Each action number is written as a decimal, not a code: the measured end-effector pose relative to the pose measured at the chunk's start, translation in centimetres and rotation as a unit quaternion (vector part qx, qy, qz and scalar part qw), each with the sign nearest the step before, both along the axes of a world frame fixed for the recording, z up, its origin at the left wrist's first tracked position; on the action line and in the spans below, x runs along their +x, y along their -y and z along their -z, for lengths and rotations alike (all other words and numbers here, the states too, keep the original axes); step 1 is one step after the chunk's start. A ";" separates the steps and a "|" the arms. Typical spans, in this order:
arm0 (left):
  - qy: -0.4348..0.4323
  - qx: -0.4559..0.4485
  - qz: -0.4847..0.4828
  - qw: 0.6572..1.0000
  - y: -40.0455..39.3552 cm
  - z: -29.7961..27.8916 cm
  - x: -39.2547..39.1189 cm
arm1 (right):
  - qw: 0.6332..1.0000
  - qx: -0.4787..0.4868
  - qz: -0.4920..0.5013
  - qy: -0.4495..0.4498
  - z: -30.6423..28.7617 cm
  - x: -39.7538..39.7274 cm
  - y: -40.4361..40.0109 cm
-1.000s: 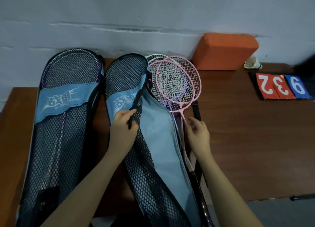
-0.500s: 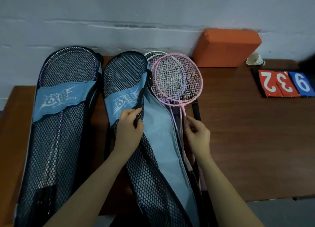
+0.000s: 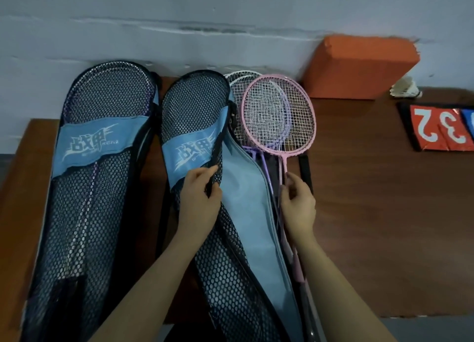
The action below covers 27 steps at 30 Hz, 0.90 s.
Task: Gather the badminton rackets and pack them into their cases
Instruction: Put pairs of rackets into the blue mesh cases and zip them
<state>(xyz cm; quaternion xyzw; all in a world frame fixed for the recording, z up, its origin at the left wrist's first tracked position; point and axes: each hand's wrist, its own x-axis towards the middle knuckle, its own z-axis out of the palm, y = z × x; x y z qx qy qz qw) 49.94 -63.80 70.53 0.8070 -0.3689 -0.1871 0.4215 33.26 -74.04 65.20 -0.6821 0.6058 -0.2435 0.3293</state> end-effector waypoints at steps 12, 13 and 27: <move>-0.015 -0.006 -0.015 1.000 0.3 -0.2 0.2 | 0.998 0.060 -0.008 0.024 -0.3 0.8 1.2; -0.013 -0.008 -0.011 1.000 0.2 -0.2 0.2 | 0.997 0.064 -0.006 0.037 -0.5 0.6 1.3; -0.017 -0.053 0.021 0.998 0.6 -1.2 -0.3 | 0.955 0.079 0.030 0.283 -6.5 -1.7 0.4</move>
